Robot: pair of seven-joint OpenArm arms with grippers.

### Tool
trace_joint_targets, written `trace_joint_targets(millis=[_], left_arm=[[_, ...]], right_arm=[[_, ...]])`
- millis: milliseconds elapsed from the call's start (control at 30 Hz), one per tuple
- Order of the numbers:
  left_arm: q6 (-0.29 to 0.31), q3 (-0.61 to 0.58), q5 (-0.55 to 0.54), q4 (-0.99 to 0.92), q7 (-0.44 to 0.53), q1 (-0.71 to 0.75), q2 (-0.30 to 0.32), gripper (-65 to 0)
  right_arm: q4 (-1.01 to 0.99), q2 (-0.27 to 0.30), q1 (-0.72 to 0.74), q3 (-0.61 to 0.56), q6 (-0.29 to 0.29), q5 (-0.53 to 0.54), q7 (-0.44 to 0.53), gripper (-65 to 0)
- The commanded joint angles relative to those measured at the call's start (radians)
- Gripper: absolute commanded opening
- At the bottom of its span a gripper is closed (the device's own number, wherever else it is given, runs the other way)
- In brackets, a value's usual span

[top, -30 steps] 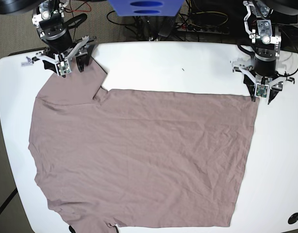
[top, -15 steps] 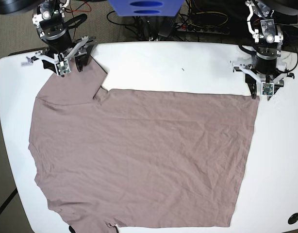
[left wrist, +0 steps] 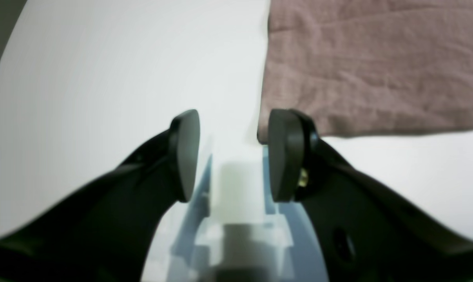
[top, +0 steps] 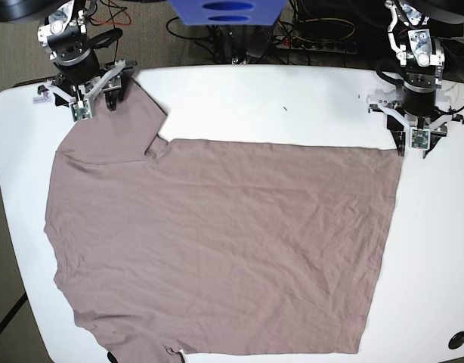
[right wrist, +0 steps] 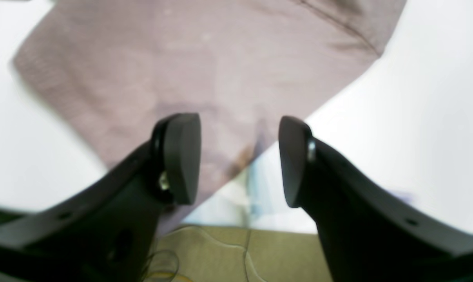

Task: Fold the T-shirt properly
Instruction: 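Position the left gripper at the hem corner and right gripper at the shoulder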

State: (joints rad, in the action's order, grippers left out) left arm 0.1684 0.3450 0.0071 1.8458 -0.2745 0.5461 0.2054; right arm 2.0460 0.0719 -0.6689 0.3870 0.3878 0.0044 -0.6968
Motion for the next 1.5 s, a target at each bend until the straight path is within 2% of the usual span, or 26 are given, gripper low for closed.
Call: trace_joint_targets(millis=[0,333,533,1133,1467], left_arm=[[-0.005,0.003,0.003,0.018,0.039,-0.002,0.013,-37.9],[-0.004,-0.003,0.035,-0.068,0.065,-0.027,0.009,-37.9],[0.004,-0.009,0.015,-0.132,0.062,-0.036,0.011,-37.5],[0.012,-0.006,-0.047,-0.141,0.054,-0.038,0.018,-36.8],[0.010,-0.010,-0.036,-0.143,0.070,-0.039,0.022,-36.2]], right_arm=[[0.024,0.001,-0.002,0.000,0.002,0.020,0.020,-33.9],[0.014,-0.017,-0.021,0.003,0.007,0.082,0.051,-33.7],[0.012,-0.008,-0.028,-0.007,0.018,0.115,0.050,-34.0],[-0.068,0.002,-0.034,-0.021,0.016,0.117,0.038,-34.0],[-0.110,0.006,-0.022,-0.026,0.008,0.085,0.051,-33.7]])
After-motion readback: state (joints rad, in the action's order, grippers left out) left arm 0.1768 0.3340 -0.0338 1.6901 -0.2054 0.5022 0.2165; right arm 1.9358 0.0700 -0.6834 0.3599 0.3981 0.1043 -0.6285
